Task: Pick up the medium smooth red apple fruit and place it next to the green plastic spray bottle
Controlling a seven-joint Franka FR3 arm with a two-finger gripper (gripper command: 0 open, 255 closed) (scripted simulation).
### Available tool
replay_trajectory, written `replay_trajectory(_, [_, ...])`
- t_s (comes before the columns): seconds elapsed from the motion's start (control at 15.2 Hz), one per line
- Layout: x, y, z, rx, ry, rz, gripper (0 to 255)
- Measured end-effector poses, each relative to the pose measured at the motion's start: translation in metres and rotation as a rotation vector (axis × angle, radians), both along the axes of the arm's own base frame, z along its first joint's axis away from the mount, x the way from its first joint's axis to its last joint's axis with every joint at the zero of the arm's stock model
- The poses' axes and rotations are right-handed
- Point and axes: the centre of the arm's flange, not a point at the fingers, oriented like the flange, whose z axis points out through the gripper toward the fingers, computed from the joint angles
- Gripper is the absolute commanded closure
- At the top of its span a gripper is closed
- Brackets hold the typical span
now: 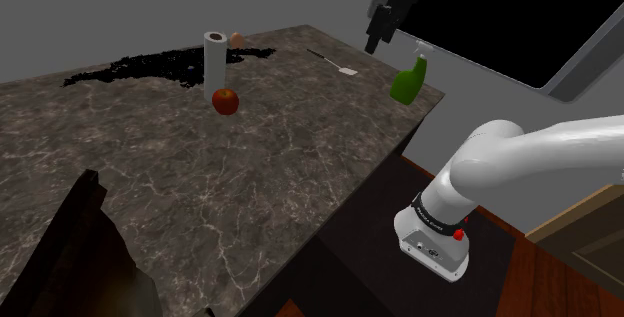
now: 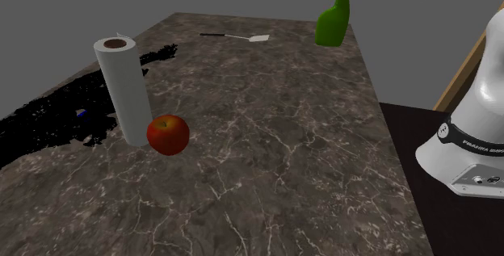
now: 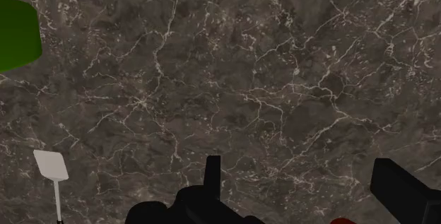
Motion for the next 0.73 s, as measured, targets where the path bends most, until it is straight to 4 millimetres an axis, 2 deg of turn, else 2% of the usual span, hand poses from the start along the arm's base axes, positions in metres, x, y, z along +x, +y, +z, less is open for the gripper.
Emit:
replay_trajectory(0.13, [0.003, 0.003, -0.004, 0.0, -0.003, 0.0, 0])
replay_trajectory(0.46, [0.034, 0.034, -0.039, -0.005, -0.036, -0.003, 0])
replay_trajectory(0.73, [0.068, 0.067, -0.064, -0.008, -0.066, -0.006, 0])
